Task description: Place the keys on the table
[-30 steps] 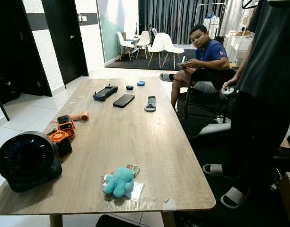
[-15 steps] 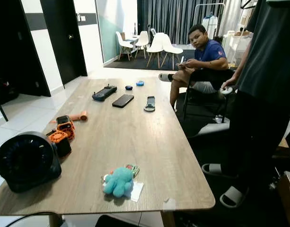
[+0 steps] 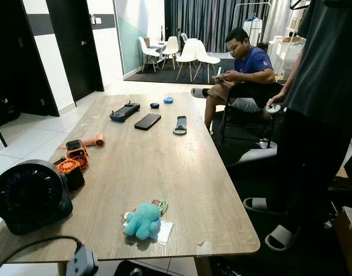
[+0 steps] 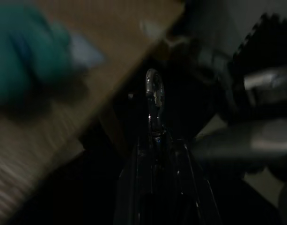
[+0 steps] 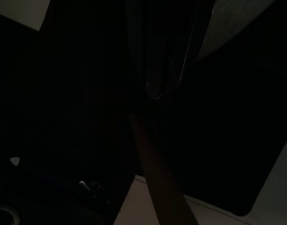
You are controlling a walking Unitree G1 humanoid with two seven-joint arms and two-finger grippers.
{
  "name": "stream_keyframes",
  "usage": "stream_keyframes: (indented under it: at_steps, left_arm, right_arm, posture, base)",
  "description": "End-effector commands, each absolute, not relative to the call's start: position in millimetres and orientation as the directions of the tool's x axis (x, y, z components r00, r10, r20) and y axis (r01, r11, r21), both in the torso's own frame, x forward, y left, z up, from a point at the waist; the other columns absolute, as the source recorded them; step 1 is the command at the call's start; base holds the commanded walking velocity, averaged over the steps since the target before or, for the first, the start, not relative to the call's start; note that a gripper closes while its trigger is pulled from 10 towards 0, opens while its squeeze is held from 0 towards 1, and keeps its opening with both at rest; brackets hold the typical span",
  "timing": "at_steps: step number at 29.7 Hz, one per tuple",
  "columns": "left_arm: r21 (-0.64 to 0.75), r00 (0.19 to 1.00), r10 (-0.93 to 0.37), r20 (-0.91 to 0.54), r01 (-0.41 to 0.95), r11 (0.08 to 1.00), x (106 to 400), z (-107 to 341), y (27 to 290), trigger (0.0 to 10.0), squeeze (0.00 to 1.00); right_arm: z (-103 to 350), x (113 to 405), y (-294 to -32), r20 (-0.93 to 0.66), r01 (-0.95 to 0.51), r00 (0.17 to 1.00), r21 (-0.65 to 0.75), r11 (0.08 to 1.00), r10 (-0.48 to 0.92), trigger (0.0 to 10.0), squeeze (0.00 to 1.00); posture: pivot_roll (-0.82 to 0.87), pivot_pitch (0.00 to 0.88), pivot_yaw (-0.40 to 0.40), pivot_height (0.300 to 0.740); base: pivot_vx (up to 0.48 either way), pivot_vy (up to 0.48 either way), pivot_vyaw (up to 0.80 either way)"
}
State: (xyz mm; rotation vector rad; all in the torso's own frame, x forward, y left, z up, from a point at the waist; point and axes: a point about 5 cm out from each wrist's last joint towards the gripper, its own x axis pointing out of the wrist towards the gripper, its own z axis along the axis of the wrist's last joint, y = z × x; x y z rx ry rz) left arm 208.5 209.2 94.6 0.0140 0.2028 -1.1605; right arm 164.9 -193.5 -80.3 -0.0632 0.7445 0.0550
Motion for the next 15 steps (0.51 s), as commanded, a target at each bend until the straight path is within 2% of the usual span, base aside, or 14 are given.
stream_keyframes:
  at_steps: [1,5,6,10,11,15]
  left_arm:
    - [-0.085,0.39,-0.904,-0.173,0.909,0.408,213,107,216,10.0,0.0]
    - [-0.073,0.402,-0.905,-0.141,0.907,0.415,220,120,214,10.0,0.0]
    - [-0.072,0.415,-0.906,-0.09,0.904,0.421,225,132,209,10.0,0.0]
    - [-0.075,0.42,-0.907,-0.034,0.904,0.421,229,142,204,10.0,0.0]
    - [-0.089,0.408,-0.912,0.034,0.91,0.404,234,159,198,10.0,0.0]
    - [-0.095,0.385,-0.921,0.064,0.921,0.379,236,170,194,10.0,0.0]
  right_arm:
    - [-81,165,-193,-0.684,-0.071,0.729,-0.033,0.997,0.03,10.0,0.0]
    - [-81,166,-193,-0.683,-0.07,0.73,-0.032,0.997,0.03,10.0,0.0]
    - [-80,166,-193,-0.683,-0.07,0.73,-0.032,0.997,0.03,10.0,0.0]
    - [-80,166,-193,-0.683,-0.07,0.73,-0.031,0.997,0.03,10.0,0.0]
    - [-80,166,-193,-0.683,-0.069,0.73,-0.03,0.997,0.029,10.0,0.0]
    - [-81,166,-192,-0.685,-0.07,0.728,-0.03,0.997,0.03,10.0,0.0]
  posture:
    - [0.03,0.043,0.032,0.74]
    - [0.03,0.043,0.033,0.74]
    - [0.03,0.043,0.033,0.74]
    - [0.03,0.043,0.033,0.74]
    - [0.03,0.042,0.034,0.74]
    - [0.03,0.042,0.035,0.74]
  base:
    - [0.0,0.0,0.0]
    - [0.0,0.0,0.0]
    - [0.0,0.0,0.0]
    - [0.0,0.0,0.0]
    - [0.0,0.0,0.0]
    - [0.0,0.0,0.0]
